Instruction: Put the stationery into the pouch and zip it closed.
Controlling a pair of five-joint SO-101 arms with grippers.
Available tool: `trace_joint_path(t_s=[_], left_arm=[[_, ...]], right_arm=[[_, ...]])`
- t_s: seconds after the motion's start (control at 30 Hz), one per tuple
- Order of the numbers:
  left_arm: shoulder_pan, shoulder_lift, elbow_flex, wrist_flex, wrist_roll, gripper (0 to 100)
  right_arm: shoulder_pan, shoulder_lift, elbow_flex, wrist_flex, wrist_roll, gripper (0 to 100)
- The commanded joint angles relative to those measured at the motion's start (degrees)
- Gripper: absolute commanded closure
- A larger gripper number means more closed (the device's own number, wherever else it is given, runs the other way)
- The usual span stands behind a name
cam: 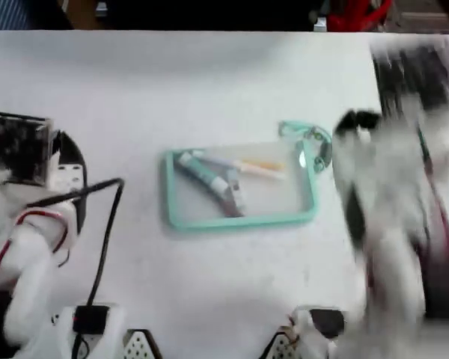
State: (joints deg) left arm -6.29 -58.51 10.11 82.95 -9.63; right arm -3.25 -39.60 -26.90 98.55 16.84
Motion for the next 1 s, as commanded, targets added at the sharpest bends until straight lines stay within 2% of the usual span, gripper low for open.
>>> trace_joint_path(t_s=[0.0,0.1,0.23,0.4,0.57,0.73,0.87,0.97], left_arm=[[-0.04,1.10,-14.59,7.91,0.97,98],[-0.13,-3.56,-18.90,11.34,0.97,98],[-0.13,-13.85,-16.44,12.31,0.88,98],[-0.13,-27.65,-1.05,11.96,0.79,98],[-0.57,-48.66,15.12,4.31,-4.22,98],[-0.04,-45.67,18.55,5.80,-4.22,98],[-0.40,-46.29,23.21,1.58,-2.81,98],[-0.48,-46.29,32.18,-4.57,-2.99,98]], right_arm=[[-5.58,-18.07,3.25,-0.04,-0.26,98.1],[-7.43,-29.32,10.37,-0.04,-0.26,98.1],[-7.34,-41.36,19.87,-0.48,-0.26,98.1],[-7.69,-55.08,28.66,-1.63,-0.26,98.1],[-7.78,-64.40,39.65,-1.10,-0.26,98.1],[-7.69,-63.87,41.67,-0.40,-0.70,98.1],[-7.78,-63.87,45.01,-2.33,-0.62,98.1],[-7.34,-63.78,54.95,-8.48,-0.35,98.1]])
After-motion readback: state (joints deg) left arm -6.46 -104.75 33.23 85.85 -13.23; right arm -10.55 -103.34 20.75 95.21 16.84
